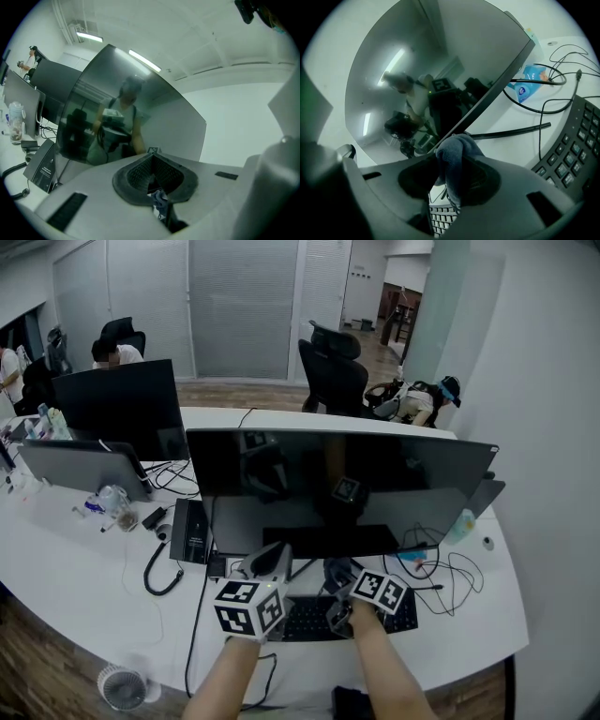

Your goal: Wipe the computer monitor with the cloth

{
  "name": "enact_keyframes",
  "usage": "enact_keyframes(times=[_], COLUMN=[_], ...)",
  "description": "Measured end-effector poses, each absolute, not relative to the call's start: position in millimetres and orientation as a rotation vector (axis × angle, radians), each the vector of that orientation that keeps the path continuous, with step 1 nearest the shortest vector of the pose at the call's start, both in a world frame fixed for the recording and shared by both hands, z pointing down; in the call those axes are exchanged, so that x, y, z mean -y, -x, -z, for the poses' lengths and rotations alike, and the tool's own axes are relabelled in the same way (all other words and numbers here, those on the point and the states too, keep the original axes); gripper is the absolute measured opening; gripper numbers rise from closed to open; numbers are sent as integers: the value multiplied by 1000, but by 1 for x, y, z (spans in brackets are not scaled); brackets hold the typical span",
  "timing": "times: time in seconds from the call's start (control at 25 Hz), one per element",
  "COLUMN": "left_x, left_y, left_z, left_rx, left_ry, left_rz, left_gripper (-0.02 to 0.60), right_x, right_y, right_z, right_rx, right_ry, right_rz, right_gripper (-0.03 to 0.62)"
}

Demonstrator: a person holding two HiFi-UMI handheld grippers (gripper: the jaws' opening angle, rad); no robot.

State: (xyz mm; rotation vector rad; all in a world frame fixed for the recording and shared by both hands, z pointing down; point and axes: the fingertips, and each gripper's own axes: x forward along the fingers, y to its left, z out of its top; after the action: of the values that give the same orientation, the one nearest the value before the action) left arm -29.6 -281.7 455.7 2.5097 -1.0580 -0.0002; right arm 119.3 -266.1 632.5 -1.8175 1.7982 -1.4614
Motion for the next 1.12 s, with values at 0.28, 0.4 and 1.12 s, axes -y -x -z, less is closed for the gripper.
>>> enact_keyframes(times=[0.28,0.4,1.12], left_x=[285,287,292], left_y=[50,60,99], left_z=[-460,-462,-468], left_rx=[1072,1080,1108], left_ry=[-2498,-2490,-2461], left_rz=[1,3,26], left_gripper=[6,6,6], right_x=[271,274,282], right_y=[-96,-86,-47], right_z=[-634,-635,-635], right_rx=[-1826,-1838,-1901], right_ry=[1816,1816,1818], right_rz=[1468,1472,1486], right_gripper=[127,127,127])
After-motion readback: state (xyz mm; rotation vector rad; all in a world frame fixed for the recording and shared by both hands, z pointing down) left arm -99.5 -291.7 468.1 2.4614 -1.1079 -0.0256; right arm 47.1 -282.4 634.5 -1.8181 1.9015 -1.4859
